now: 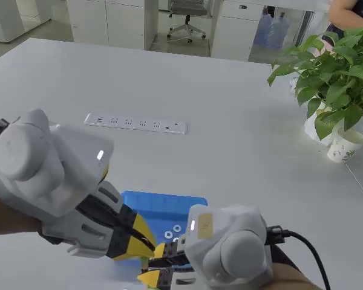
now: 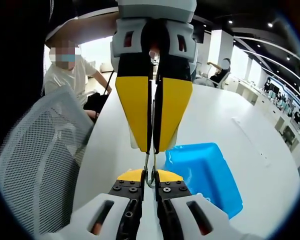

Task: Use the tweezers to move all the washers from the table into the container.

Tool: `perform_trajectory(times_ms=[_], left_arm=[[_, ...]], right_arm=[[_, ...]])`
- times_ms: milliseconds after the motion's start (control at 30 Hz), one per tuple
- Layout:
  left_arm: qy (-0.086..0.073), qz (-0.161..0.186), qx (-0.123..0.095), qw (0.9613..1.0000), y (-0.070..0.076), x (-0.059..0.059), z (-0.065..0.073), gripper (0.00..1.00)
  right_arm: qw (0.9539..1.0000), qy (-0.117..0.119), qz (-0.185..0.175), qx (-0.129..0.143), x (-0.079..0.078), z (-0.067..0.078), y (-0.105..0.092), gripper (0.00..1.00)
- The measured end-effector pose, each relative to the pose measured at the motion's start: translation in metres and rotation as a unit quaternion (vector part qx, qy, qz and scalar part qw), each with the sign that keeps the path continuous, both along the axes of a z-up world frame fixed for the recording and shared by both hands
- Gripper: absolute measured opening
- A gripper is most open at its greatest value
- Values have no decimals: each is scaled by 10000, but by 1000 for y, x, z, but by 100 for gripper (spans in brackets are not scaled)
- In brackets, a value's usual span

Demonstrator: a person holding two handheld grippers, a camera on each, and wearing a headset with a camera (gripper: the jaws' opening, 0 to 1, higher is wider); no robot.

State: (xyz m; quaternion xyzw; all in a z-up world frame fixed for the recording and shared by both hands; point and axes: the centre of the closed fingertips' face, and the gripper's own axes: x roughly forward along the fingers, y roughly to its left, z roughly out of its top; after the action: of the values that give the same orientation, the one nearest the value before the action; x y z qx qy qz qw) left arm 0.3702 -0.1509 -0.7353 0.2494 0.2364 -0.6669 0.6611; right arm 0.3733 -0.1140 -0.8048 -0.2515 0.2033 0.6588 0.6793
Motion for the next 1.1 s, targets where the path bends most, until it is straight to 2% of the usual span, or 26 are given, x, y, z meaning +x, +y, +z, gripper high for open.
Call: perform_trajectory(times_ms=[333,467,833,1100], left_arm=[[-141,-56,-15,9999,-3,20,12,4],[-176,-50,-32,9998,-3,29,13,4],[-219,-53,-6,9997,-9,51,2,4],[-144,-77,57,9999,-11,62,-14,4]], right_arm=[[9998,-173,-106,48,24,12,-3,9],[9997,-226,-124,26,32,13,-4,9],[9994,-234,-245,-54,55,2,-10,9],[9993,-125,-315,-175,65,-14,-13,9]])
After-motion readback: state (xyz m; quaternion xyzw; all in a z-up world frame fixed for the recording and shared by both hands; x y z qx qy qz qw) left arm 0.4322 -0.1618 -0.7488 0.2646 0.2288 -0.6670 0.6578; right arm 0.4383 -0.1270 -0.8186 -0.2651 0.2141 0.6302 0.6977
